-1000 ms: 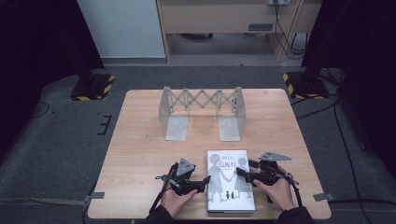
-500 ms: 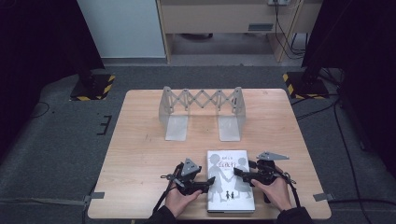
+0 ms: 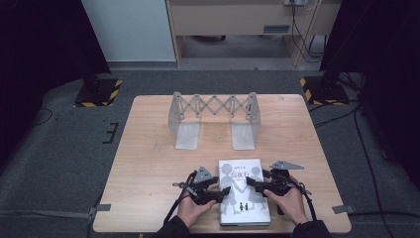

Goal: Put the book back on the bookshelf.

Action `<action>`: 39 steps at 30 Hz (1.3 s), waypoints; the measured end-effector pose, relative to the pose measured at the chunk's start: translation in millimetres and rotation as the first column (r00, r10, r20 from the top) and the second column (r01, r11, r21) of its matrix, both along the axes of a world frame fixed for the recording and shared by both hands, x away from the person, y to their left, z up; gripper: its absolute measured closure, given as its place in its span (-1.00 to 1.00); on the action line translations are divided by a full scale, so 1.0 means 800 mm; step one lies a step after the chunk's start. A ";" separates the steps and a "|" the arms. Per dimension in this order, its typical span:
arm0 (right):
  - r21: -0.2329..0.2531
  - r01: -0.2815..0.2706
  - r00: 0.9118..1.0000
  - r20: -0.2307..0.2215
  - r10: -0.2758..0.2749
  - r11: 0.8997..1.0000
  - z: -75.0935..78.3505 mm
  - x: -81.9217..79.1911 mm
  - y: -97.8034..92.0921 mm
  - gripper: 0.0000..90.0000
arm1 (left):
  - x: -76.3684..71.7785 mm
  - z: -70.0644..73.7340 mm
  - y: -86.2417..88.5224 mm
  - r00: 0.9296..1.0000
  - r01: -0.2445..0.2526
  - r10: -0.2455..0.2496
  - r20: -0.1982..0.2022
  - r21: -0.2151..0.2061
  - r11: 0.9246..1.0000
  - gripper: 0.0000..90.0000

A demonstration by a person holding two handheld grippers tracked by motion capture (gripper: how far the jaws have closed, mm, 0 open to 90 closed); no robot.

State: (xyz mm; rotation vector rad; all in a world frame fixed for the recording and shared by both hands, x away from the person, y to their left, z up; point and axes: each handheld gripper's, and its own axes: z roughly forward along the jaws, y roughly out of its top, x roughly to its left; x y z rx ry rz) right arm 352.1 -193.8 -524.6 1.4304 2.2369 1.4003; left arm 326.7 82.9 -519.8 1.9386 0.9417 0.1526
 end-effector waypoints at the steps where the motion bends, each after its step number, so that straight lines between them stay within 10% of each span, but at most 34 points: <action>1: 0.002 0.003 1.000 -0.004 -0.003 1.000 0.000 0.000 0.001 -0.46 | 0.000 0.000 0.000 1.000 0.000 0.000 0.000 0.000 1.000 -0.24; 39: 0.017 -0.003 1.000 0.021 0.003 1.000 0.002 0.004 -0.010 -0.32 | 0.011 0.006 0.013 0.996 -0.022 0.021 0.092 0.011 1.000 -0.20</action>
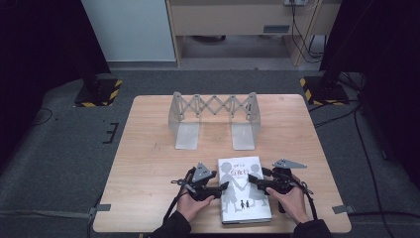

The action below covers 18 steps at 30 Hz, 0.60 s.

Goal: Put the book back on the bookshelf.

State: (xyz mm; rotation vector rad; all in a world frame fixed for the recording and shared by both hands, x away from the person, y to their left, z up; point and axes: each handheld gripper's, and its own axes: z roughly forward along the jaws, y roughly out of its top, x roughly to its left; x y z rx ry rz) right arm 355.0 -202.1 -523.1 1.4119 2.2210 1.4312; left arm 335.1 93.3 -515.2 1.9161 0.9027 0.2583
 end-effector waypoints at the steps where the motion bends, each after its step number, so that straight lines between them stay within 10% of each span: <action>1: 0.000 0.000 1.000 0.000 0.000 1.000 0.000 0.000 0.000 -0.32 | 0.000 0.000 0.000 1.000 0.000 0.000 0.000 0.000 1.000 -0.20; 18: 0.103 -0.064 0.997 0.051 0.059 0.993 0.028 -0.003 0.003 -0.19 | 0.001 0.003 0.028 0.998 -0.058 0.058 -0.012 0.003 0.998 -0.28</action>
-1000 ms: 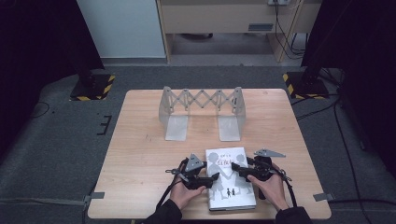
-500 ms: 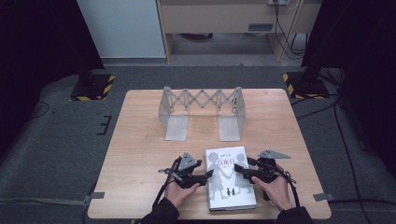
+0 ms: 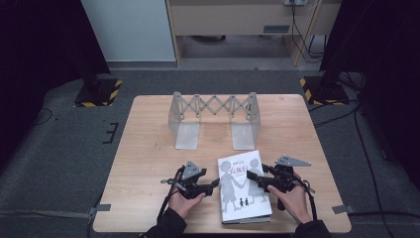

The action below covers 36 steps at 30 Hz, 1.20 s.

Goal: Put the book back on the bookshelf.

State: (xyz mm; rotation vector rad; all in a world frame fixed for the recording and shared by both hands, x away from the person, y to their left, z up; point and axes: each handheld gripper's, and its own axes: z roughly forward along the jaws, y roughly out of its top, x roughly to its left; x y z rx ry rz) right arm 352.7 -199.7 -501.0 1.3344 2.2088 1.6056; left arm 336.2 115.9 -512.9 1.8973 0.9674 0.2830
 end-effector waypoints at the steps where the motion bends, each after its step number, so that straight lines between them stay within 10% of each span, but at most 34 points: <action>1: 0.003 -0.008 1.000 -0.015 0.008 1.000 -0.002 0.000 0.000 -0.18 | 0.000 0.000 0.000 1.000 0.000 0.000 0.000 0.000 1.000 -0.29; 14: 0.044 -0.090 0.983 -0.160 0.096 0.995 -0.014 0.003 0.013 0.07 | 0.000 0.002 0.002 1.000 -0.009 0.009 0.004 -0.012 1.000 -0.35; 36: 0.199 0.027 0.965 -0.262 0.027 0.980 0.003 0.006 0.010 0.71 | 0.000 0.006 0.005 1.000 -0.019 0.019 0.007 -0.058 0.998 -0.35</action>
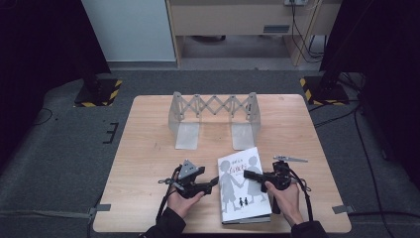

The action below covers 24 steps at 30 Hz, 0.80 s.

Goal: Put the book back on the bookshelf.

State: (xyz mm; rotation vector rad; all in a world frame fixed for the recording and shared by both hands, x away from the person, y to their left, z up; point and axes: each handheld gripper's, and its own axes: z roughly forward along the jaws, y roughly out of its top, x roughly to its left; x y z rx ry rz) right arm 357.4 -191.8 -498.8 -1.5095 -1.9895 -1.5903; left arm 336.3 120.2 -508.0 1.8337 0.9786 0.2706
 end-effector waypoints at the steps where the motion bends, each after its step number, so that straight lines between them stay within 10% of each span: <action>1: 0.014 0.001 1.000 -0.002 -0.001 1.000 0.001 0.000 0.000 0.74 | 0.000 0.000 0.000 1.000 0.001 -0.001 -0.001 -0.006 1.000 -0.36; 24: 0.036 -0.050 0.979 0.198 0.042 0.998 0.040 -0.012 0.012 0.87 | -0.004 -0.008 -0.019 0.995 0.093 -0.096 -0.029 -0.106 0.990 -0.60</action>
